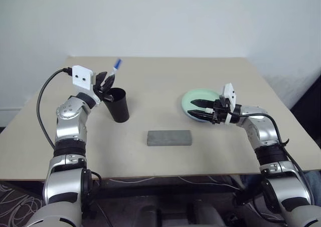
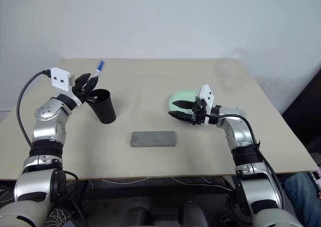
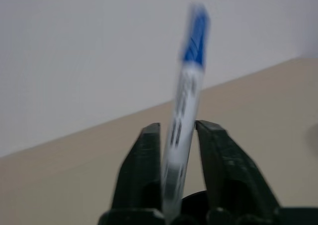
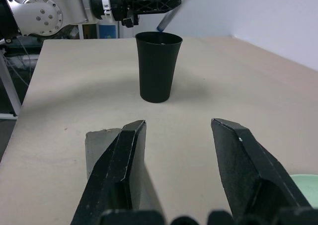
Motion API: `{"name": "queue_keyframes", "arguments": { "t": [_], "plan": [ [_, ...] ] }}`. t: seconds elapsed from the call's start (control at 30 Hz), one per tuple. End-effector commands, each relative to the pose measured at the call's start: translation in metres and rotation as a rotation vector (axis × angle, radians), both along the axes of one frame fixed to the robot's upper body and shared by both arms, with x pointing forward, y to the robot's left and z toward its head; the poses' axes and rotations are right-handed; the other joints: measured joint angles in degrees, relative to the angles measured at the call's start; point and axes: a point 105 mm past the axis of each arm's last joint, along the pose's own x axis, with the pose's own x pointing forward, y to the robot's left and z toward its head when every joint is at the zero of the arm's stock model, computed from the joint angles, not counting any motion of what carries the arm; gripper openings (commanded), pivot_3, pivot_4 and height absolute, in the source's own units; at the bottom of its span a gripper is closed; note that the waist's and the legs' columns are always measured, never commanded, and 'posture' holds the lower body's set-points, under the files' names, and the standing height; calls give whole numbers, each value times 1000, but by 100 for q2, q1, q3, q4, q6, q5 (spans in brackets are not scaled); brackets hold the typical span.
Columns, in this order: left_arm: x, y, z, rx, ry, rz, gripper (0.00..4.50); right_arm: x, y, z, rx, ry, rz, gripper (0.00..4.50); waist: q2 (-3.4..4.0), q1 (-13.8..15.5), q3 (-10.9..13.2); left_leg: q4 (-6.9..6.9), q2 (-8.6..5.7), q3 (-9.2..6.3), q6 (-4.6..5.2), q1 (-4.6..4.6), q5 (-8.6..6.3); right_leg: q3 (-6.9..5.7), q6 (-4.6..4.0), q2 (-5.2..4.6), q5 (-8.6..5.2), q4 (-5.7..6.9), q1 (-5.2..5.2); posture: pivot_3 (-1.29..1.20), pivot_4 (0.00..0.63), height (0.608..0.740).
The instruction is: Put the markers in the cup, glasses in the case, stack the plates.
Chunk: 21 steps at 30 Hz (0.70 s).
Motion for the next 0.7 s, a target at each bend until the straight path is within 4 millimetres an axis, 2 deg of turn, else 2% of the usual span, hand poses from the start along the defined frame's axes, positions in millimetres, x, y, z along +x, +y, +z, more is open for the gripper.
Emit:
{"name": "queue_keyframes", "arguments": {
  "t": [0.03,0.07,0.53,0.7],
  "plan": [
    [1,-1,21,-22,-70,-7,2802,1,1,17,22,-61,9,2290,0,0,0,0,0,0,0,0,0,0,0,0,0,0,0,0,0,721],
    [1,-2,21,-23,-71,-8,3111,1,1,17,22,-61,8,2290,0,0,0,0,0,0,0,0,0,0,0,0,0,0,0,0,0,721],
    [0,-4,21,-38,-71,-20,3111,-1,1,15,24,-55,10,2290,0,-1,0,0,0,0,0,0,0,0,0,0,0,0,0,0,0,721],
    [-13,-8,34,-148,-82,-124,3111,-1,1,15,24,-53,10,2290,0,-4,0,0,0,0,0,-1,0,0,0,0,0,0,-1,0,0,721]
  ]
}}
